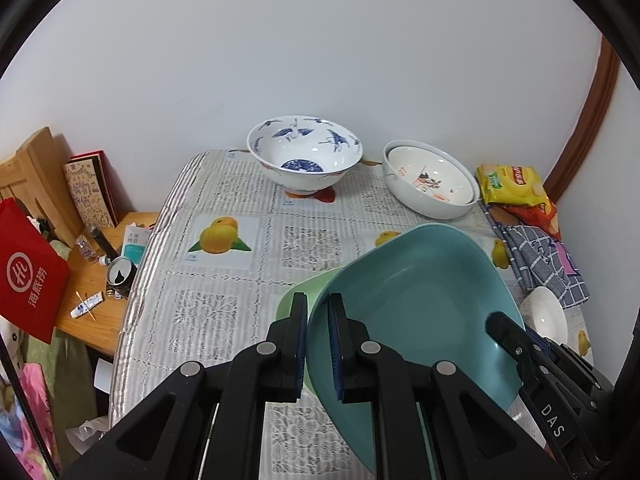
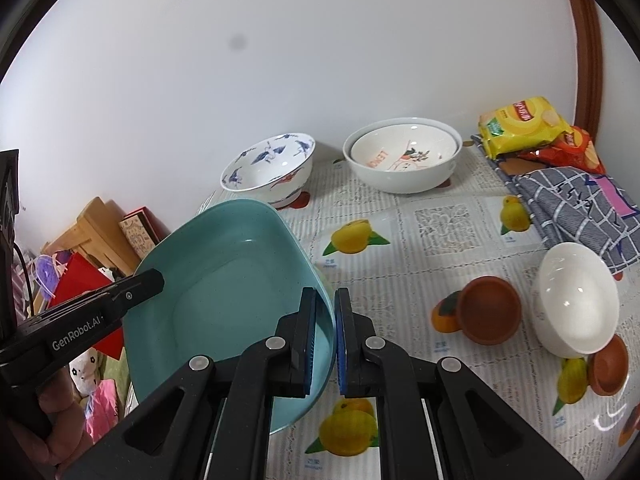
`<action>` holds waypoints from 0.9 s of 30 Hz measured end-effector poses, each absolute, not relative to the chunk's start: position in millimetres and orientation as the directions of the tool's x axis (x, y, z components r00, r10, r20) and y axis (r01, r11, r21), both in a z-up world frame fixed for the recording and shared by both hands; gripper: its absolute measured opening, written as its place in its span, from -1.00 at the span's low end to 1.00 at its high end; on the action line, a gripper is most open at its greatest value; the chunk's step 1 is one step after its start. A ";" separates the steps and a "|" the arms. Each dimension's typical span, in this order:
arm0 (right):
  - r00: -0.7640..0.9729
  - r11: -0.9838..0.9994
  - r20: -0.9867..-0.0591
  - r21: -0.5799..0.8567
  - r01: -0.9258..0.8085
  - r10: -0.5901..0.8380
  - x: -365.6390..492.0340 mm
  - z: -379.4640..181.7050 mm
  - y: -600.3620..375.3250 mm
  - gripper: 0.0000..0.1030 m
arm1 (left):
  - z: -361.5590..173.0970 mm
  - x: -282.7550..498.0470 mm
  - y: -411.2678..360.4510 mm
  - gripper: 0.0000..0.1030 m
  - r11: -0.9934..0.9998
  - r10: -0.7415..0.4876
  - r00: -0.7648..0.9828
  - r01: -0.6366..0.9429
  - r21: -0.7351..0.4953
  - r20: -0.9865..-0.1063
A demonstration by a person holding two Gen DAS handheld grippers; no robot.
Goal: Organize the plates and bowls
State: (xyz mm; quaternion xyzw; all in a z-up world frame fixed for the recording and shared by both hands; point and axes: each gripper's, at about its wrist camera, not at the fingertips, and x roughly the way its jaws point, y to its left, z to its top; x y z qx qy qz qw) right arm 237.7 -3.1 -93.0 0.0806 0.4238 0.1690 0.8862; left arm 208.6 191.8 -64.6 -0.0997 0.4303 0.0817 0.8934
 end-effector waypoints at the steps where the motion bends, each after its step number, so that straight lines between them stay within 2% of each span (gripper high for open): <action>1: 0.581 0.930 -0.726 0.285 -0.234 0.368 239.4 -95.4 -0.7 -0.82 | -66.6 209.3 194.1 -0.80 0.966 0.061 0.614 -0.235 -0.109 -0.787; 27: 0.489 0.932 -0.796 0.272 -0.239 0.358 280.2 -161.9 30.2 -0.82 | -132.1 252.9 223.1 -0.80 0.956 0.049 0.519 -0.271 -0.109 -0.854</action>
